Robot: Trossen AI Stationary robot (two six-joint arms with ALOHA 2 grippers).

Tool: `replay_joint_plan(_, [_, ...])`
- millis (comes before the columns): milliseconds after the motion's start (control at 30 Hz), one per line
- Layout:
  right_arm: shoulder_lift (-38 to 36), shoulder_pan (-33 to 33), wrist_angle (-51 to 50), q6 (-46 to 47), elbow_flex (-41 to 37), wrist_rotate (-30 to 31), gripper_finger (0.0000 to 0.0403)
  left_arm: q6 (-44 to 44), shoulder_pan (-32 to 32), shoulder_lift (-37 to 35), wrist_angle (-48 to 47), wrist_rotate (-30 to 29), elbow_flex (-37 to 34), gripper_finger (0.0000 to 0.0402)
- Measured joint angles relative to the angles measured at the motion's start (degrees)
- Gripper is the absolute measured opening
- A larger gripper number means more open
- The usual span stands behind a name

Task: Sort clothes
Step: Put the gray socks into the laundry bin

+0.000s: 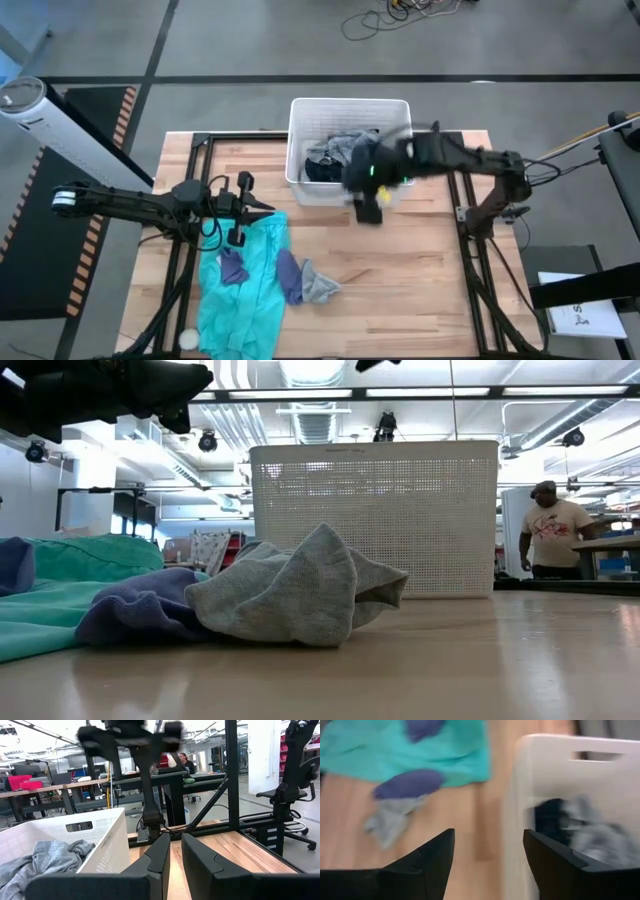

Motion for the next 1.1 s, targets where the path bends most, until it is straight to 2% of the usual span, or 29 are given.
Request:
replay_joint_plan(167, [0.02,9.18,5.74,4.8,-8.37,-0.05,0.0225,-0.02,0.0,0.0,0.02,0.0,0.01,0.0035])
replay_joint_plan(433, [0.08,17.86,26.63,14.51,-26.11,-0.57,0.0251,-0.02,0.0,-0.02,0.02,-0.01,0.01,0.0035])
replay_joint_plan(800, [0.17,17.75,57.44,24.73,-48.67,-1.47,0.0283,0.07,0.01,0.0,0.09,-0.01,0.01,0.0035])
replay_joint_plan(933, [2.38,17.42,64.7,25.75,-52.12,-1.46,0.0282,0.11,0.0,-0.01,0.09,-0.01,0.0,0.0035])
replay_joint_plan(1100, [9.31,16.87,69.95,26.68,-51.77,-1.54,0.0271,0.15,0.0,0.0,0.11,0.0,0.01,0.0035])
